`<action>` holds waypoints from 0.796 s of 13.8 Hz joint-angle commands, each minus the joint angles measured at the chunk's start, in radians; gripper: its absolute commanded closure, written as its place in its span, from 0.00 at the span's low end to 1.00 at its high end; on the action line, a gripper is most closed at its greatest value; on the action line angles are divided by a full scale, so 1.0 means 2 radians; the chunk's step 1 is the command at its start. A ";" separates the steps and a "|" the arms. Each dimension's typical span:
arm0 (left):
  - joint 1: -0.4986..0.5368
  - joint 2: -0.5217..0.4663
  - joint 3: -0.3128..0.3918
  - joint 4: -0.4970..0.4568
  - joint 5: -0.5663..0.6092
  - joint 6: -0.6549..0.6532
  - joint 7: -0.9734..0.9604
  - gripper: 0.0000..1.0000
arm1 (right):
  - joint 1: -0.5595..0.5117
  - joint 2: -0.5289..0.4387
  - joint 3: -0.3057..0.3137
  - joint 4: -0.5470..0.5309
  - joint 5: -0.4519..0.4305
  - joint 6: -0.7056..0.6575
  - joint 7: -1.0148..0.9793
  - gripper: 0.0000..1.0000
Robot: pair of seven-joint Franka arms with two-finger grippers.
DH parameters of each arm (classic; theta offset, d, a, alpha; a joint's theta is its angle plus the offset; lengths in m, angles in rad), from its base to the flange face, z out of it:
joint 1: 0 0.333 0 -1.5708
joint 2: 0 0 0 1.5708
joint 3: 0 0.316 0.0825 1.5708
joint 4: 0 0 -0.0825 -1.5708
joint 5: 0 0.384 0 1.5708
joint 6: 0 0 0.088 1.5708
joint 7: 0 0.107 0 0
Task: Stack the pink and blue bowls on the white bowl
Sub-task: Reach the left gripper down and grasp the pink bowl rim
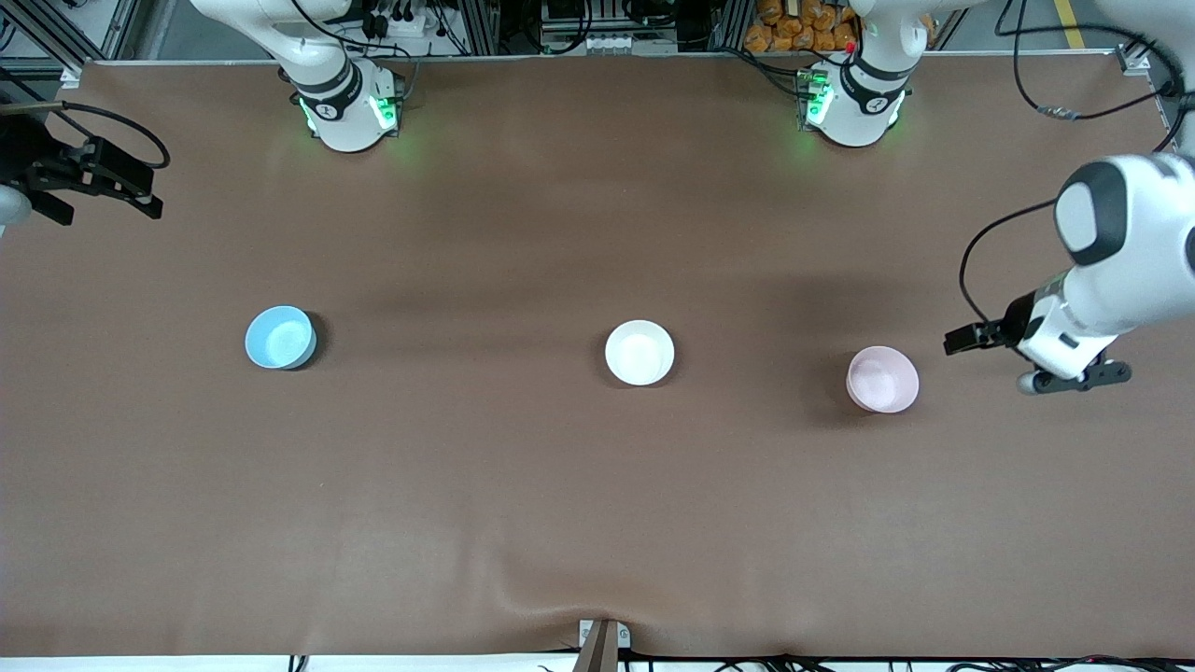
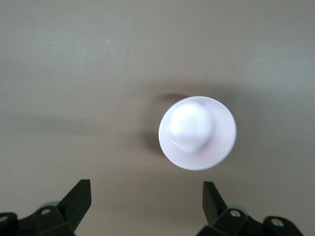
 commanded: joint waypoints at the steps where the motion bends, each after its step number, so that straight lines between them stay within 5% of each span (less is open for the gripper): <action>1: 0.011 0.034 -0.004 -0.001 -0.010 0.032 0.019 0.12 | -0.009 0.002 0.004 0.006 0.008 -0.005 0.004 0.00; 8: 0.006 0.102 -0.017 -0.002 -0.015 0.111 0.019 0.30 | -0.008 0.002 0.004 0.006 0.008 -0.005 0.004 0.00; 11: 0.005 0.119 -0.019 -0.002 -0.015 0.126 0.020 0.46 | -0.008 0.002 0.004 0.006 0.008 -0.005 0.004 0.00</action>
